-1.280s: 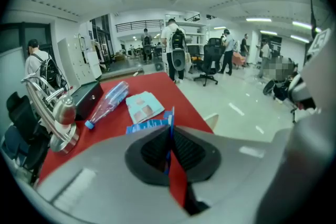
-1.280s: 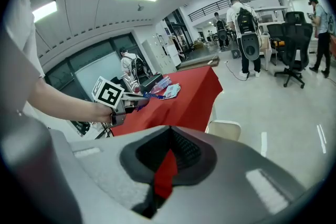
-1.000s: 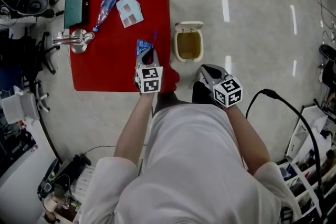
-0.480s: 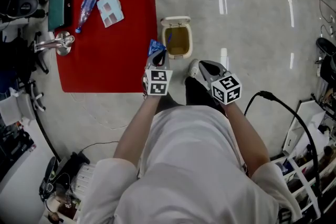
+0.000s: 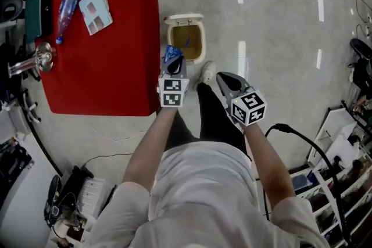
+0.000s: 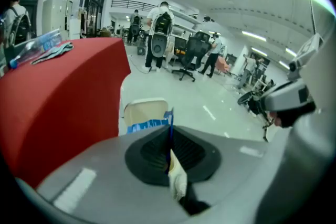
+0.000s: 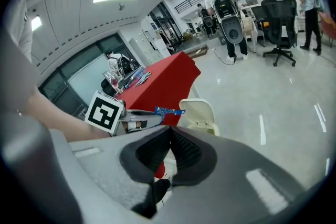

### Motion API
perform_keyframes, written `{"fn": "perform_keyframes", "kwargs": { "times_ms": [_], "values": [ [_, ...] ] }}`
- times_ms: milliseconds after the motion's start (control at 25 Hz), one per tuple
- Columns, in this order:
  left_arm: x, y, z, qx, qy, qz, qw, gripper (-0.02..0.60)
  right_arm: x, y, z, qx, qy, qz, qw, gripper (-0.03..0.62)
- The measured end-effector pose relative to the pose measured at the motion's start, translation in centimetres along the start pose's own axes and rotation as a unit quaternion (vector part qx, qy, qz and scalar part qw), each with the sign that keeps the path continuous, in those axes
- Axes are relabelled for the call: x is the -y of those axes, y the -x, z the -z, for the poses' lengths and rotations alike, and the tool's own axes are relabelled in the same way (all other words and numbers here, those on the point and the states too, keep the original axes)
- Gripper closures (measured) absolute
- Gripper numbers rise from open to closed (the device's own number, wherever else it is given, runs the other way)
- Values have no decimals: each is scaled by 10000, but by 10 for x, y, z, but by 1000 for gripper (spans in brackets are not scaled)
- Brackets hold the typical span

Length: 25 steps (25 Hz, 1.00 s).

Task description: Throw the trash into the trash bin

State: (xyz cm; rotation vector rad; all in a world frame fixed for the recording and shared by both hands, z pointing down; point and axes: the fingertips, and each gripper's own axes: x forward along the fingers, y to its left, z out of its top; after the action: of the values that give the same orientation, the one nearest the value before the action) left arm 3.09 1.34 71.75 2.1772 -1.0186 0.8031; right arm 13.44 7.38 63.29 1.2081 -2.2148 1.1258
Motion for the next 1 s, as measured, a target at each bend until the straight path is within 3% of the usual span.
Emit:
{"fn": "perform_keyframes", "kwargs": {
  "times_ms": [360,680,720,800,1000],
  "values": [
    [-26,-95,51,117,754,180,9969,577,48,-59,50,-118,-486,4,9987,592],
    [-52,-157,93,-22,1165,95,9931,570,82,-96,88,-274,-654,-61,9975,592],
    [-54,-162,98,-34,1229,77,9924,563,86,-99,92,-287,-673,-54,9973,592],
    [-57,-169,106,-64,1326,67,9911,487,93,-104,97,-299,-703,-29,9971,592],
    [-55,-166,114,-87,1323,46,9912,451,97,-104,102,-275,-728,0,9970,592]
  ]
}}
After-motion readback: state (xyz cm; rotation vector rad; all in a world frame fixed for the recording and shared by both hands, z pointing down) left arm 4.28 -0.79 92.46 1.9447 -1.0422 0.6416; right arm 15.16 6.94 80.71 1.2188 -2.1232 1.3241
